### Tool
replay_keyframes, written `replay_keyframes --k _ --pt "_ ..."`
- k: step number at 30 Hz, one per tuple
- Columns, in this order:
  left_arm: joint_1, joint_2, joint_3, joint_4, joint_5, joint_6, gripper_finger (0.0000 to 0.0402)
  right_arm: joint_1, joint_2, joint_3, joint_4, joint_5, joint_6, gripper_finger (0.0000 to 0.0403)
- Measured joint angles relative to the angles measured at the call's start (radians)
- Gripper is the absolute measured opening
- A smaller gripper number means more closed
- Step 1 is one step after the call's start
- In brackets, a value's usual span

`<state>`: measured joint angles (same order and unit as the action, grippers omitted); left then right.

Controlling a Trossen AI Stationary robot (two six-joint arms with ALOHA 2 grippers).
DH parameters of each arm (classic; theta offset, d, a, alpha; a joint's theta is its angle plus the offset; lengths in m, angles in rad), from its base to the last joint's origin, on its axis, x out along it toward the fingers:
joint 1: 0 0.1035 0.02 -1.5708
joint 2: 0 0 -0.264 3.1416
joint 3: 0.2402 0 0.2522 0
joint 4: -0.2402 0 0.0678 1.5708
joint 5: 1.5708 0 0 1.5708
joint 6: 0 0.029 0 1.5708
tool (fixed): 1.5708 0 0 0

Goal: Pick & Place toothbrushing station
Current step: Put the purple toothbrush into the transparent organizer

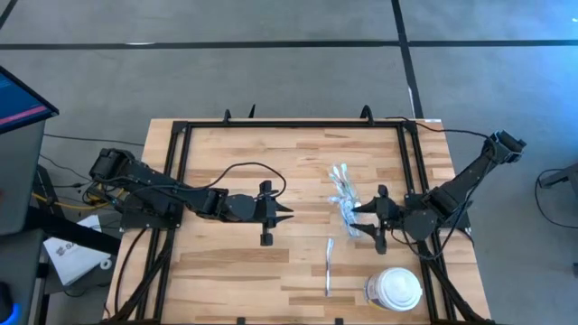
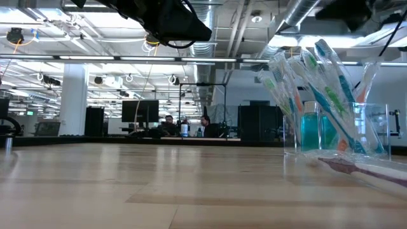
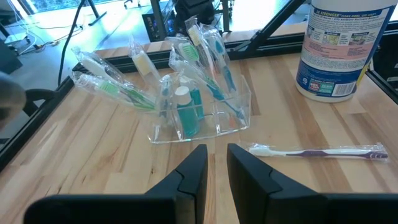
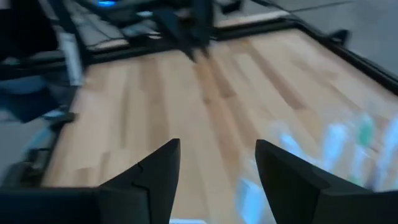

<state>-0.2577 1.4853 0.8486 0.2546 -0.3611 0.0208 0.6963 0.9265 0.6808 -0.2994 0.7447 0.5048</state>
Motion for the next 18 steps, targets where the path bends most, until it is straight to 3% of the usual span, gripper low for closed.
replay_keyframes --k 6,18 --pt "0.001 0.0 0.0 0.0 0.0 0.0 0.0056 0.001 0.079 0.094 -0.023 -0.146 -0.095 0.0189" --pt "0.001 0.0 -0.008 0.003 0.0 0.0 0.0056 -0.025 0.326 0.34 -0.278 -0.356 -0.044 0.0156"
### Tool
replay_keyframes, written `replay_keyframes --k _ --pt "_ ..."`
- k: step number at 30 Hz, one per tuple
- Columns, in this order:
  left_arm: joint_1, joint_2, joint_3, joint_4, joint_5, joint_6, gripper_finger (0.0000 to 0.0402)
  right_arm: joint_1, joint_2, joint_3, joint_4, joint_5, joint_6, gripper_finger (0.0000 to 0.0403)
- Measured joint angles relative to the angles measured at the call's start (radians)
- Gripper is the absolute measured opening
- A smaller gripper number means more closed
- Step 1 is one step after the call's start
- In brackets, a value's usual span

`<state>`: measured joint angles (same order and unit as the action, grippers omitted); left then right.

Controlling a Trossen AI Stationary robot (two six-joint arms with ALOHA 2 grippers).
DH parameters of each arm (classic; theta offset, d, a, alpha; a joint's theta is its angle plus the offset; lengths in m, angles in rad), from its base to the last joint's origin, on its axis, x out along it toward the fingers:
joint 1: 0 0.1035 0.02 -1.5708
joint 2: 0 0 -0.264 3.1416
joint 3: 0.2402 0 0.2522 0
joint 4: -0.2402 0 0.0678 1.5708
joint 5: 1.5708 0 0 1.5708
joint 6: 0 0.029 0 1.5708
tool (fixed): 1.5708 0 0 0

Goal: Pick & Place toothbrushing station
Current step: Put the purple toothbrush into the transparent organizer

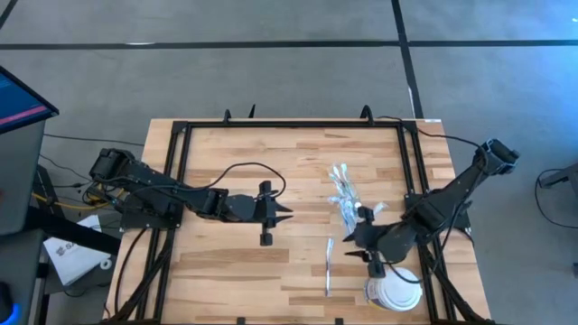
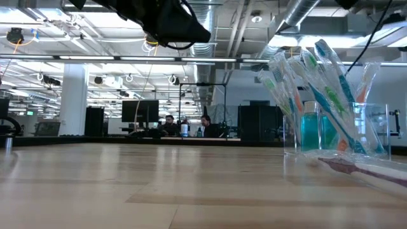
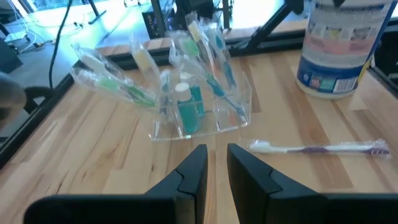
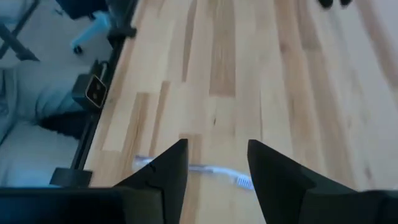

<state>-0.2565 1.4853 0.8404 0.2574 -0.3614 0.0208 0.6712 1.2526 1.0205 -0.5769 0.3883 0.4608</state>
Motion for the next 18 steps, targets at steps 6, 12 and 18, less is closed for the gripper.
replay_keyframes --k 6,12,18 --pt "0.0 0.0 -0.007 0.0 0.0 0.0 0.0055 -0.063 0.109 0.077 -0.081 -0.157 0.082 0.0153" --pt "0.0 -0.009 -0.007 0.01 0.0 0.0 0.0055 -0.127 0.206 0.091 -0.084 -0.298 0.275 0.0155" --pt "0.0 -0.036 -0.008 0.012 0.0 0.0 0.0055 -0.182 0.26 0.091 -0.053 -0.396 0.527 0.0151"
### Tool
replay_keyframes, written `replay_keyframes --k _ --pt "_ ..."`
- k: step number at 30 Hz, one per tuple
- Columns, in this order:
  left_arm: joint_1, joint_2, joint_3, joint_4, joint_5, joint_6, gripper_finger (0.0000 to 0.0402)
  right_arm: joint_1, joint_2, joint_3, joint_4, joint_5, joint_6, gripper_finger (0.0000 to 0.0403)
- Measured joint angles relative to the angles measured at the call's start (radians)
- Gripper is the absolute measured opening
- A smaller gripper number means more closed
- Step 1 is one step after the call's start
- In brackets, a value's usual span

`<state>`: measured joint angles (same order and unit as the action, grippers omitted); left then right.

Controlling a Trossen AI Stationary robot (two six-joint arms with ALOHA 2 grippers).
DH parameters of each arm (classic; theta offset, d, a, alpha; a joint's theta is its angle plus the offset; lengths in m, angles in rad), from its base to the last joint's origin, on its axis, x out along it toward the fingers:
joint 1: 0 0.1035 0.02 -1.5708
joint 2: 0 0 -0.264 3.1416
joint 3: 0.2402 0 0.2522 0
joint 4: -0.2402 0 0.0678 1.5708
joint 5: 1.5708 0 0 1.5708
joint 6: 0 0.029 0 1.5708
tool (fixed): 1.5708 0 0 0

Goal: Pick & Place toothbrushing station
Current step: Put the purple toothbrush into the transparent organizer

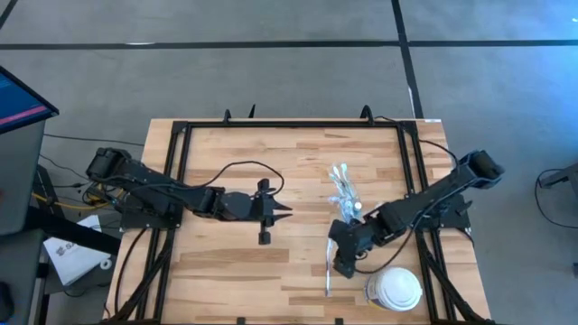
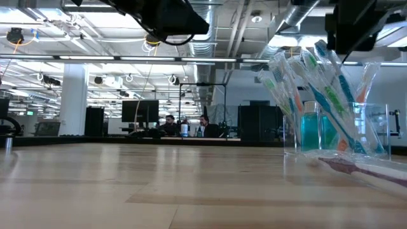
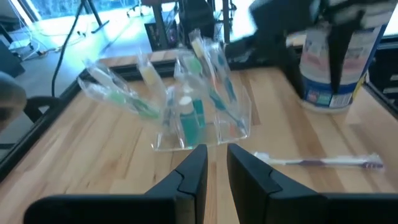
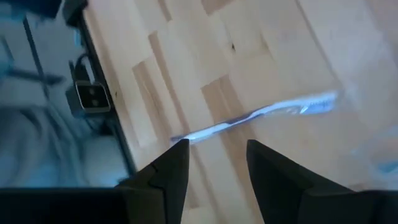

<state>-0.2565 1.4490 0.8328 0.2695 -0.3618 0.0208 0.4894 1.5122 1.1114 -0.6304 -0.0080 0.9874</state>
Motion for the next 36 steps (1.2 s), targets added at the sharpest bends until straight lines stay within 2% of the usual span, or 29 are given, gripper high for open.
replay_keyframes --k 7,15,22,36 --pt "0.0 -0.05 0.0 -0.001 0.013 -0.002 0.0055 -0.023 0.037 -0.001 0.022 -0.013 0.287 0.0143" --pt "0.0 -0.09 -0.002 -0.018 0.034 0.0 0.0055 0.023 0.133 0.0 0.116 -0.018 0.501 0.0123" --pt "0.0 -0.119 0.0 -0.028 0.035 0.042 0.0056 0.045 0.245 0.001 0.239 -0.044 0.566 0.0112" --pt "0.0 -0.134 0.0 -0.036 0.037 0.05 0.0056 0.041 0.278 -0.001 0.149 -0.04 0.61 0.0112"
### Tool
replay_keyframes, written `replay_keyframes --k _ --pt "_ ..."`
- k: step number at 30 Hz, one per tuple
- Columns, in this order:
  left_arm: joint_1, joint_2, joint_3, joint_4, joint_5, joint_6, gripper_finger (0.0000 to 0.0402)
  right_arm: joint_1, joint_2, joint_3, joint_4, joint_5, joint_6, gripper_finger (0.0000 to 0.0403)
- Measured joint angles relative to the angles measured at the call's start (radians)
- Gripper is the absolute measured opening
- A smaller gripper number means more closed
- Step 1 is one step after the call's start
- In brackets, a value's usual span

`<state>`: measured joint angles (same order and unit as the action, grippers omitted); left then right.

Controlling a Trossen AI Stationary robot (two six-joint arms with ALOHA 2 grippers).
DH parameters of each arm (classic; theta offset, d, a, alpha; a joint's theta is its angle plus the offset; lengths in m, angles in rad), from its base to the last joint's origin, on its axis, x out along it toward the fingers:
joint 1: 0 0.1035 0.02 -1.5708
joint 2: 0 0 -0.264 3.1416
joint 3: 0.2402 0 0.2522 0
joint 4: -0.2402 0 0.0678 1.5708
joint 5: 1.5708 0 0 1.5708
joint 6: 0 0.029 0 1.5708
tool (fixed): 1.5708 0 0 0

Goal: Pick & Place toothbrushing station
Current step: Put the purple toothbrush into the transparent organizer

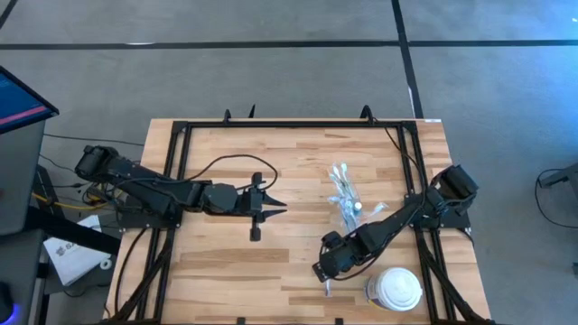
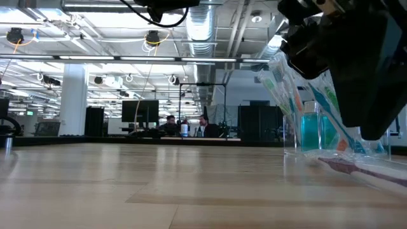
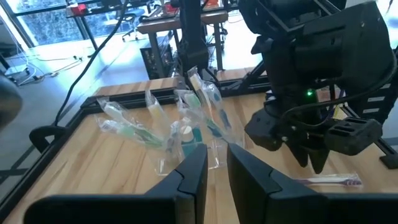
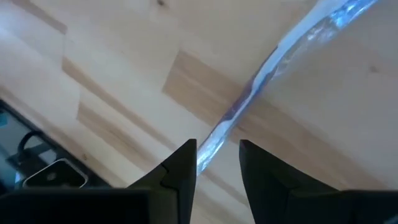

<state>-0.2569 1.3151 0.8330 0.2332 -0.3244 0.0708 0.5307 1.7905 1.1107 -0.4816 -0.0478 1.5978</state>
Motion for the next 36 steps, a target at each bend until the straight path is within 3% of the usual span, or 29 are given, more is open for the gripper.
replay_keyframes --k 4,25,36 --pt "0.0 0.0 0.0 -0.003 0.0 0.0 0.0055 0.001 0.0 0.0 -0.004 0.049 0.008 0.0112" --pt "0.0 0.001 0.0 -0.015 0.0 0.0 0.0055 -0.003 0.064 -0.004 0.019 0.029 0.002 0.0109" --pt "0.0 0.001 0.0 -0.016 0.0 0.0 0.0055 -0.003 0.064 -0.004 0.018 0.045 -0.001 0.0055"
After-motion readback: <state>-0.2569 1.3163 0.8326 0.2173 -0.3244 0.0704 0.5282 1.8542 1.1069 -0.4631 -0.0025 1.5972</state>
